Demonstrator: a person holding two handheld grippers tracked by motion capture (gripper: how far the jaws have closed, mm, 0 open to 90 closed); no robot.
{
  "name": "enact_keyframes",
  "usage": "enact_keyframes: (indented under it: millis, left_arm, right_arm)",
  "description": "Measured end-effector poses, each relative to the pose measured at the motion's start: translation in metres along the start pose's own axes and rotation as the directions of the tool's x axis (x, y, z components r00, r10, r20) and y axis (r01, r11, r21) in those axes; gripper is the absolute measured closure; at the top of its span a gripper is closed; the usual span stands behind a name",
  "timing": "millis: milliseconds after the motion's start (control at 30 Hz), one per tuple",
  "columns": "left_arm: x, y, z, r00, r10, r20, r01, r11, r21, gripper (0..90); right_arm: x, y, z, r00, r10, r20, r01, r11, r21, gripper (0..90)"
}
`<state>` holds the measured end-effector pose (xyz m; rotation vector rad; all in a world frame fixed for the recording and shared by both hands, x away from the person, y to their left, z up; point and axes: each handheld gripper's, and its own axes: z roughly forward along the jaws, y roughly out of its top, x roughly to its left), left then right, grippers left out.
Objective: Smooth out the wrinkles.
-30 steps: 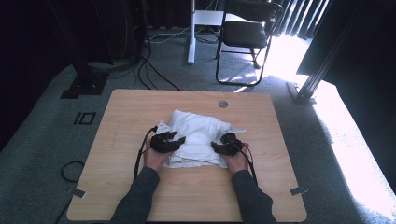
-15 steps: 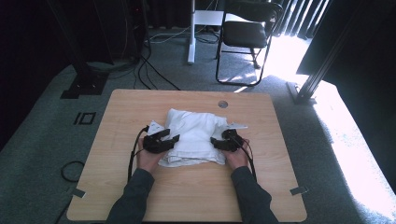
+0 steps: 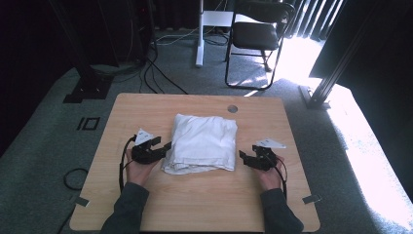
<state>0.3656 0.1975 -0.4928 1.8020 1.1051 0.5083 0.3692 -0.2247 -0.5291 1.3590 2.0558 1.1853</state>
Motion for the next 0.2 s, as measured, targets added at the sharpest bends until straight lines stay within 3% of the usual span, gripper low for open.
enact_keyframes:
  millis: [200]
  left_arm:
    - [-0.001, -0.001, -0.003, 1.0, 0.002, 0.005, -0.002, 1.0, -0.006, 45.9]
  right_arm:
    - [-0.018, -0.016, -0.012, 0.9984, 0.054, 0.016, -0.054, 0.999, 0.002, 32.3]
